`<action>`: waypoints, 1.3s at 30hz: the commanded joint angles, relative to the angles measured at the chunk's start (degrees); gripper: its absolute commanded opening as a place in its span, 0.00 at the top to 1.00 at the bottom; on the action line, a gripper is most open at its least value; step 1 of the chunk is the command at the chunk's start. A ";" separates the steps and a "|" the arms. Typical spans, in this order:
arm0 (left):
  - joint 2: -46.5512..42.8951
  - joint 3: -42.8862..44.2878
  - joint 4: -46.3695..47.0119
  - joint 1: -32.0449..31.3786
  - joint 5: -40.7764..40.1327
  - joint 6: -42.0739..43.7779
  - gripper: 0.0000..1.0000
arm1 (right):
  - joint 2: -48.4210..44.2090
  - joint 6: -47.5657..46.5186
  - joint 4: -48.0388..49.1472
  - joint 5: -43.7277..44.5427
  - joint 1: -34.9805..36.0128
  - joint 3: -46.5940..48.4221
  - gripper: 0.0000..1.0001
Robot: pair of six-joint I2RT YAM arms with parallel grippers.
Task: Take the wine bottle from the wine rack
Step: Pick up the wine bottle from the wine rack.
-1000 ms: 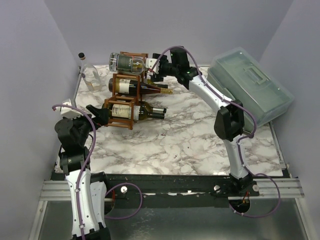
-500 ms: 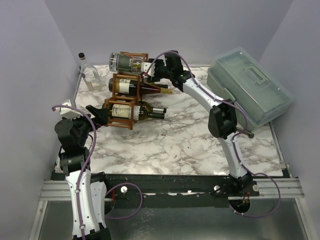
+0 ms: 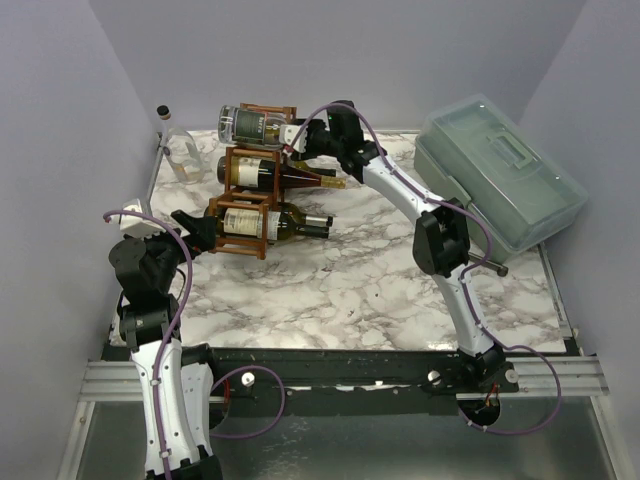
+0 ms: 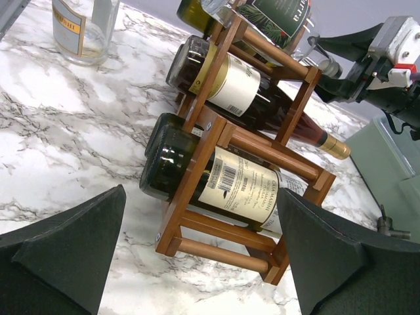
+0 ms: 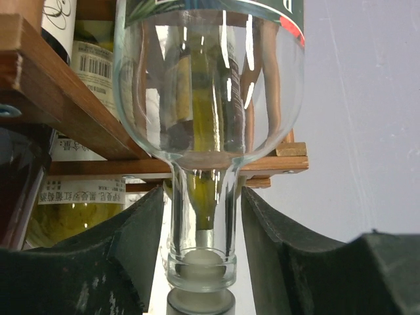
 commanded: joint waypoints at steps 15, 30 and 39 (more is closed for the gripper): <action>0.56 -0.15 -0.82 0.72 0.17 0.43 0.01 | 3.00 -1.20 2.93 -0.20 1.78 2.46 0.52; 0.31 -0.22 -0.87 0.78 0.21 0.43 0.01 | -2.04 -0.05 9.19 0.53 1.99 -3.21 1.00; 0.54 -0.29 -0.89 0.80 0.07 0.52 0.01 | -4.86 9.71 10.02 -3.34 1.90 -0.39 1.00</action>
